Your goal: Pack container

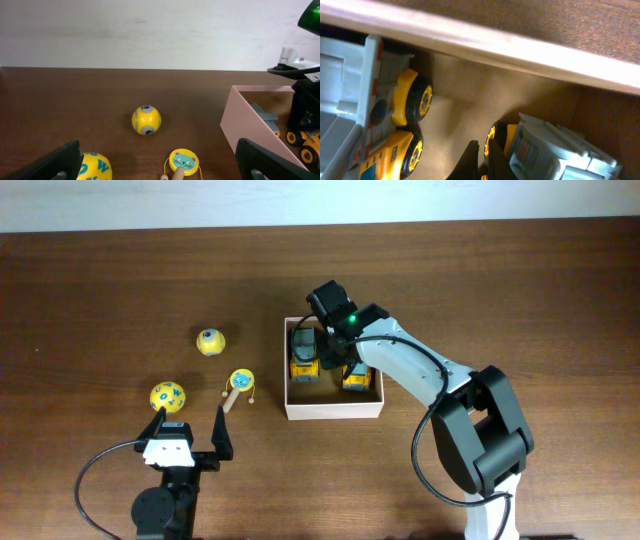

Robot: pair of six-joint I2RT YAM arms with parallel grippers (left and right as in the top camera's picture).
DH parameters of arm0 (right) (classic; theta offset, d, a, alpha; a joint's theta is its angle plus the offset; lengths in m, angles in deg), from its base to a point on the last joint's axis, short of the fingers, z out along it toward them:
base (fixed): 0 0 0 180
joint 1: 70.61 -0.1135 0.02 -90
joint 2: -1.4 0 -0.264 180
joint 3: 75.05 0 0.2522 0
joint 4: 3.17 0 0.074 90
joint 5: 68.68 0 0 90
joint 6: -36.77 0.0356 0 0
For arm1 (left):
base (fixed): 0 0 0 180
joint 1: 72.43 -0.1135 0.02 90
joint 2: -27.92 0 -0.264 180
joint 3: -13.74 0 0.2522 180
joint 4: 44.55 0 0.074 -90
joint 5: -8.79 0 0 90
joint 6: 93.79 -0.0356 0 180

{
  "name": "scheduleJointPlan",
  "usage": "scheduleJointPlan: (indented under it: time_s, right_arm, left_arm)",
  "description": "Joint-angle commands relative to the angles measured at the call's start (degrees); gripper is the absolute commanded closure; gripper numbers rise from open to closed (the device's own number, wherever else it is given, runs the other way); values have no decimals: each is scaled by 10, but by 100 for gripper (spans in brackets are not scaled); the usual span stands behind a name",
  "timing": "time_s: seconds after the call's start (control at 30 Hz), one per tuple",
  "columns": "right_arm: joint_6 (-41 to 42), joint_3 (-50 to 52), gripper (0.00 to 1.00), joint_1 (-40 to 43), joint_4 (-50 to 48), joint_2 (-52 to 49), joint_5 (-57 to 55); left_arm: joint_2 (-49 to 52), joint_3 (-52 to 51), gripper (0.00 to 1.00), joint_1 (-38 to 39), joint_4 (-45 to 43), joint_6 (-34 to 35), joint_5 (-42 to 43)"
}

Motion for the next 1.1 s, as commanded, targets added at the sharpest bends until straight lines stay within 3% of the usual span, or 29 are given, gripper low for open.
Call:
scheduleJointPlan:
  time_s: [0.0,0.67,1.07]
  right_arm:
    - [-6,4,96,-2,11,-3,2]
    - [-79,-3,96,0,-10,-2,-5]
    - [-85,-121,96,-9,124,9,-2]
  left_arm:
    - [-4,-4,1,-3,-1,-9,8]
    - [-4,-4,1,-3,-1,-9,8]
    - [-4,-4,1,-3,-1,-9,8]
